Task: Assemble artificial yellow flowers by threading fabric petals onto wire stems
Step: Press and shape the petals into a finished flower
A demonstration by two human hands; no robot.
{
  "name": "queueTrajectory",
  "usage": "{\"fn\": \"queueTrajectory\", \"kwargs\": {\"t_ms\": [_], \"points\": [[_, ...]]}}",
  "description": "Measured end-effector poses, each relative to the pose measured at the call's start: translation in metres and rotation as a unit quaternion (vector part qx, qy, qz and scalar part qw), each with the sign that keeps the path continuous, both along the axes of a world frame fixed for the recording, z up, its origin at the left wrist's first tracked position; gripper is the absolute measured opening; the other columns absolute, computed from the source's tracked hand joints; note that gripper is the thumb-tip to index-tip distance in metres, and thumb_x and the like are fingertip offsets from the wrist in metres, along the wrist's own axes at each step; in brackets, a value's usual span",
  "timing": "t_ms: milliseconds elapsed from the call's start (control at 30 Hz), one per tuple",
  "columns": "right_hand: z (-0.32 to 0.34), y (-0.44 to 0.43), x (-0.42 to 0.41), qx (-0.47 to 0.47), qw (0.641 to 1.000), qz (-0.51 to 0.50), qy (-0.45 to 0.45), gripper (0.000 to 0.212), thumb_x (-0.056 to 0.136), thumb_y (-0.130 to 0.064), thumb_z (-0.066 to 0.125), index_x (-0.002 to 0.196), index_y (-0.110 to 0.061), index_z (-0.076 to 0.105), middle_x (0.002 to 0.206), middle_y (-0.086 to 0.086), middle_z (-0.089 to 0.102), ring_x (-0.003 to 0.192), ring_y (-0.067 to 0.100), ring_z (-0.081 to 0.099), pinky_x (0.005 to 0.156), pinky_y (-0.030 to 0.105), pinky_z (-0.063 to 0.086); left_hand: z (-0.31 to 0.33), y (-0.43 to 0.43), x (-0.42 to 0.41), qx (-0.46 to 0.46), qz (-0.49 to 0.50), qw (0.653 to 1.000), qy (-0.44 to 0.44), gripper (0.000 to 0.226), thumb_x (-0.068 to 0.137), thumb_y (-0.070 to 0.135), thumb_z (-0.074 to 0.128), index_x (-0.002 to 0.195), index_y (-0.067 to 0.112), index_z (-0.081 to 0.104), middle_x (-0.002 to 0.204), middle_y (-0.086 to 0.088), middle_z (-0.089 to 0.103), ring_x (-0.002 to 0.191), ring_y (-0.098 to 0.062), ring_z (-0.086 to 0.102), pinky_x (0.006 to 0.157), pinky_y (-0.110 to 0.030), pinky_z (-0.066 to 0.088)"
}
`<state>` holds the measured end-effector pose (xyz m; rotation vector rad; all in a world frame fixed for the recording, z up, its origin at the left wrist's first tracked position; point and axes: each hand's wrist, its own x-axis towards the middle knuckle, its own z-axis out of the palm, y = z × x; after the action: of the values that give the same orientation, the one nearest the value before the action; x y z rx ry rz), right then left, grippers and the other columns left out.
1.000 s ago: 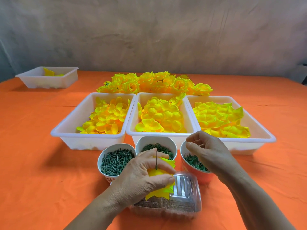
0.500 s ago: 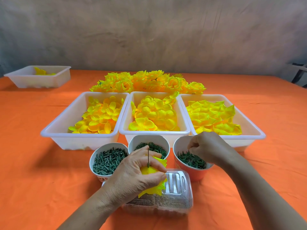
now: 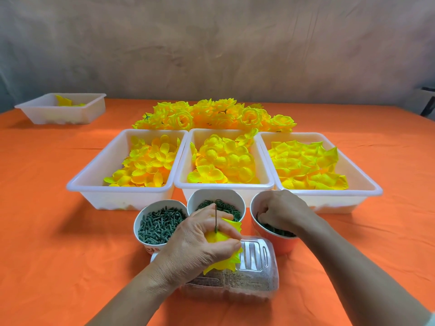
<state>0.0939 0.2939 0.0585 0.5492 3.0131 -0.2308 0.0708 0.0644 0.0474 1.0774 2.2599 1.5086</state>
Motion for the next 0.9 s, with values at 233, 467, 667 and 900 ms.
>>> {"fn": "queueTrajectory", "kwargs": {"t_ms": [233, 467, 667, 900], "points": [[0.003, 0.005, 0.01, -0.094, 0.993, -0.015, 0.073, 0.021, 0.091, -0.032, 0.048, 0.095, -0.039, 0.067, 0.097, -0.006, 0.064, 0.096, 0.02, 0.058, 0.071, 0.029, 0.047, 0.005, -0.001, 0.003, -0.003, 0.008, 1.0, -0.013, 0.01, 0.064, 0.043, 0.076, 0.072, 0.048, 0.074, 0.112, 0.037, 0.063, 0.128, 0.021, 0.034, 0.104, -0.013, 0.025], [0.009, 0.006, 0.019, -0.351, 0.895, -0.117, 0.25, 0.021, 0.084, -0.014, 0.059, 0.064, -0.017, 0.058, 0.058, 0.001, 0.06, 0.054, 0.017, 0.057, 0.053, 0.028, 0.042, 0.003, -0.001, 0.003, -0.001, 0.01, 1.0, -0.017, 0.01, 0.064, 0.045, 0.076, 0.073, 0.049, 0.074, 0.111, 0.038, 0.062, 0.13, 0.018, 0.036, 0.11, -0.024, 0.027], [0.013, 0.005, 0.024, -0.553, 0.787, -0.143, 0.235, 0.017, 0.093, -0.006, 0.059, 0.076, -0.005, 0.057, 0.068, 0.01, 0.067, 0.065, 0.022, 0.072, 0.051, 0.022, 0.054, 0.002, 0.0, 0.003, 0.016, 0.013, 1.0, -0.021, 0.009, 0.064, 0.042, 0.078, 0.072, 0.044, 0.076, 0.109, 0.035, 0.064, 0.12, 0.025, 0.039, 0.1, -0.007, 0.025], [0.012, 0.013, 0.025, -0.418, 0.88, -0.114, 0.192, 0.014, 0.083, -0.004, 0.066, 0.071, -0.002, 0.058, 0.067, 0.007, 0.06, 0.059, 0.012, 0.064, 0.062, 0.026, 0.056, 0.003, 0.0, 0.004, 0.016, 0.016, 1.0, -0.017, 0.011, 0.064, 0.042, 0.077, 0.074, 0.044, 0.076, 0.11, 0.036, 0.064, 0.123, 0.026, 0.036, 0.103, -0.009, 0.024]]}}
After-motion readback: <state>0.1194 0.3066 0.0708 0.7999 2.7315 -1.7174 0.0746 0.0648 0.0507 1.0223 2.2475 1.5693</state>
